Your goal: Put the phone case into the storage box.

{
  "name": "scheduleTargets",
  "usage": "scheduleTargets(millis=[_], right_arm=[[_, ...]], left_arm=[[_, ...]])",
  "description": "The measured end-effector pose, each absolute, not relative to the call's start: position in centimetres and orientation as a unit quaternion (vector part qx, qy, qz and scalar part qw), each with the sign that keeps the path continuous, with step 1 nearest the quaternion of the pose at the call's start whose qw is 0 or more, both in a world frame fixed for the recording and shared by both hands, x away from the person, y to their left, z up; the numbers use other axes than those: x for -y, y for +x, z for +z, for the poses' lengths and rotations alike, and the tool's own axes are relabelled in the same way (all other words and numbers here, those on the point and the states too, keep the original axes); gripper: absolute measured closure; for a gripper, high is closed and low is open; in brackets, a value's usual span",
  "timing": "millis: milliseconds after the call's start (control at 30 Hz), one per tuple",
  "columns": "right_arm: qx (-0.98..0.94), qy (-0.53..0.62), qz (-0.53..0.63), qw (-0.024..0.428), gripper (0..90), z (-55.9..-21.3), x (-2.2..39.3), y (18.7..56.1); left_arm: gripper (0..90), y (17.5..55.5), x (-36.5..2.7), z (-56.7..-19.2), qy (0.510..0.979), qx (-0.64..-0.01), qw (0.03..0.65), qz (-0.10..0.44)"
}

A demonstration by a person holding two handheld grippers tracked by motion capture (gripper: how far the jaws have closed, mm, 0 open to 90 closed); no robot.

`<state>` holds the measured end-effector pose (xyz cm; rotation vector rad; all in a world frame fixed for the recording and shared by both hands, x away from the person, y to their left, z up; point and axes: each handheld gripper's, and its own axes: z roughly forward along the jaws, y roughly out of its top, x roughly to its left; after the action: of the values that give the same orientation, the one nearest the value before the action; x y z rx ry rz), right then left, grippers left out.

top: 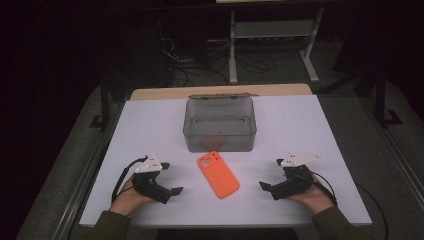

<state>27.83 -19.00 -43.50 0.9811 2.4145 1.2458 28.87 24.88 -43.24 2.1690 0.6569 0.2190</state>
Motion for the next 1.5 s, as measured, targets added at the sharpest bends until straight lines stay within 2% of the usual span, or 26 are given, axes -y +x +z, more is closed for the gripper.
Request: scheduleTargets(millis=[700,1500], right_arm=[[-0.825,0.340,0.435,0.122,0.0,-43.2,18.7,27.8],[-0.814,0.341,0.458,0.108,0.0,-42.0,17.4,30.0]], left_arm=[[0.0,29.4,-24.9,-43.2,0.861,-0.272,0.422,0.086],[0.0,29.4,-25.0,-43.2,0.859,-0.278,0.421,0.086]])
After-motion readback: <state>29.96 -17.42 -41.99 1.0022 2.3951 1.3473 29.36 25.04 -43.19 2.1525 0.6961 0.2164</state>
